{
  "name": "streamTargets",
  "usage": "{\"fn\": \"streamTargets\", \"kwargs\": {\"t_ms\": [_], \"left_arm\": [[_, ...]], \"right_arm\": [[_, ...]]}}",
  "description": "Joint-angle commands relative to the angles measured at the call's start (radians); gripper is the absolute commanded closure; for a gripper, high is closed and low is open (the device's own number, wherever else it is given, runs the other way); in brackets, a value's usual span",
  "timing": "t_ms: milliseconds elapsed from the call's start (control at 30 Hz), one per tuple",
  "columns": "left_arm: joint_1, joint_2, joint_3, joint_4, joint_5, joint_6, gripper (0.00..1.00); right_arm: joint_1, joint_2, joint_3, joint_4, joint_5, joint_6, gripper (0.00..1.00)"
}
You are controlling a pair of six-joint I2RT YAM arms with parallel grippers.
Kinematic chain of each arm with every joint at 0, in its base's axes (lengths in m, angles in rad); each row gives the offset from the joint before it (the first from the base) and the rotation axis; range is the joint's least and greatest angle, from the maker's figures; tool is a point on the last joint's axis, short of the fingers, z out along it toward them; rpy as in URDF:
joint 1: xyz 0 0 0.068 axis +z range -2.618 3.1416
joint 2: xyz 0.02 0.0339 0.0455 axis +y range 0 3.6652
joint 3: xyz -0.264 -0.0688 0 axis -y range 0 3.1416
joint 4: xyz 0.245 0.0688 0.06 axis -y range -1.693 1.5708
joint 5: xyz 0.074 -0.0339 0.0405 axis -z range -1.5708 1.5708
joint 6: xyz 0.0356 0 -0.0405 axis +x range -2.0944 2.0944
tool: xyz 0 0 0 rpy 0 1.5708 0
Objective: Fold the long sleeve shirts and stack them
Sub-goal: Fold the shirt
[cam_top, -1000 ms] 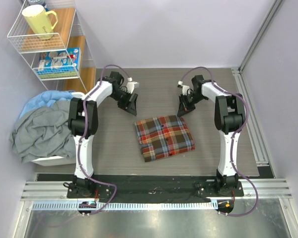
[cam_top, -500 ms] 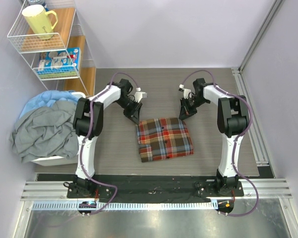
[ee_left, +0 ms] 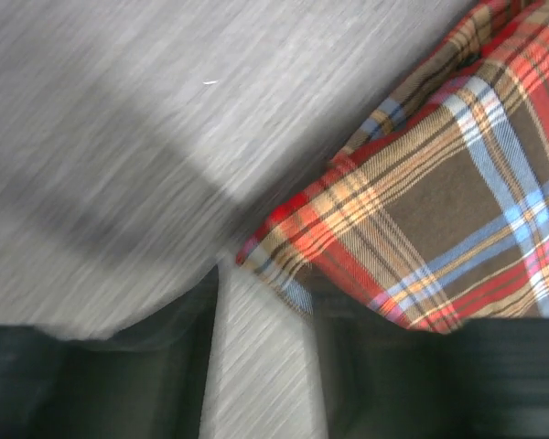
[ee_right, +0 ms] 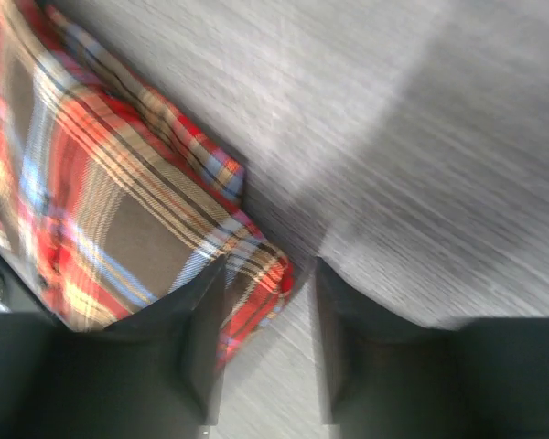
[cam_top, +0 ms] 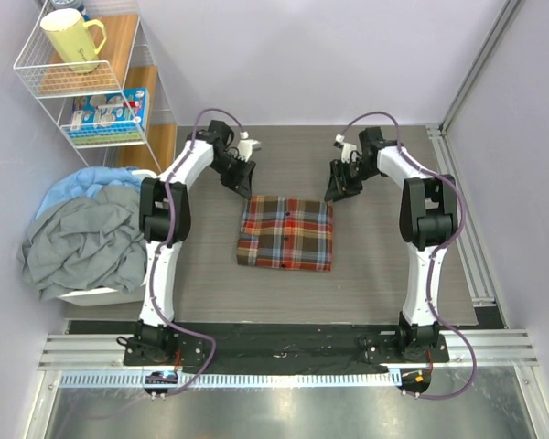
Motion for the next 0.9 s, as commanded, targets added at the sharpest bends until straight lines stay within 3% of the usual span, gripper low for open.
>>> {"fn": "streamTargets", "kwargs": {"t_ms": [0, 33, 67, 100, 200, 267, 333, 367, 433, 467, 533, 667, 867], "left_arm": [[0.007, -0.232, -0.117, 0.098, -0.013, -0.032, 0.42], [0.009, -0.29, -0.158, 0.13, -0.013, -0.041, 0.32], [0.007, -0.418, -0.215, 0.164, -0.019, -0.045, 0.01], [0.0, -0.485, -0.317, 0.227, -0.028, -0.04, 0.0], [-0.032, -0.727, -0.566, 0.374, -0.036, -0.064, 0.0], [-0.037, -0.818, -0.662, 0.439, 0.037, -0.109, 0.0], [-0.037, -0.886, -0.783, 0.575, 0.05, -0.398, 0.0], [-0.036, -0.889, -0.798, 0.603, 0.094, -0.475, 0.0], [-0.057, -0.845, -0.796, 0.568, 0.311, -0.494, 0.0], [-0.081, -0.826, -0.788, 0.49, 0.286, -0.502, 0.0], [-0.146, -0.823, -0.832, 0.499, 0.29, -0.544, 0.0], [-0.155, -0.825, -1.077, 0.797, 0.39, -0.781, 0.0], [-0.155, -0.687, -1.176, 0.934, 0.456, -0.89, 0.0]], "right_arm": [[-0.058, -0.09, 0.085, 0.031, -0.079, 0.078, 0.37], [-0.069, -0.118, 0.086, 0.034, -0.114, 0.087, 0.32], [-0.089, -0.145, 0.077, 0.036, -0.131, 0.09, 0.27], [-0.093, -0.214, 0.062, 0.04, -0.151, 0.09, 0.15], [-0.078, -0.356, -0.056, 0.068, -0.26, 0.11, 0.02], [-0.049, -0.42, -0.186, 0.127, -0.329, 0.188, 0.0], [0.026, -0.495, -0.313, 0.209, -0.361, 0.243, 0.0], [0.058, -0.515, -0.353, 0.244, -0.369, 0.292, 0.0], [0.136, -0.55, -0.465, 0.357, -0.392, 0.335, 0.0], [0.156, -0.553, -0.495, 0.394, -0.4, 0.387, 0.0], [0.207, -0.553, -0.562, 0.479, -0.416, 0.423, 0.0], [0.262, -0.505, -0.654, 0.574, -0.438, 0.478, 0.0], [0.265, -0.391, -0.71, 0.62, -0.487, 0.521, 0.0]]}}
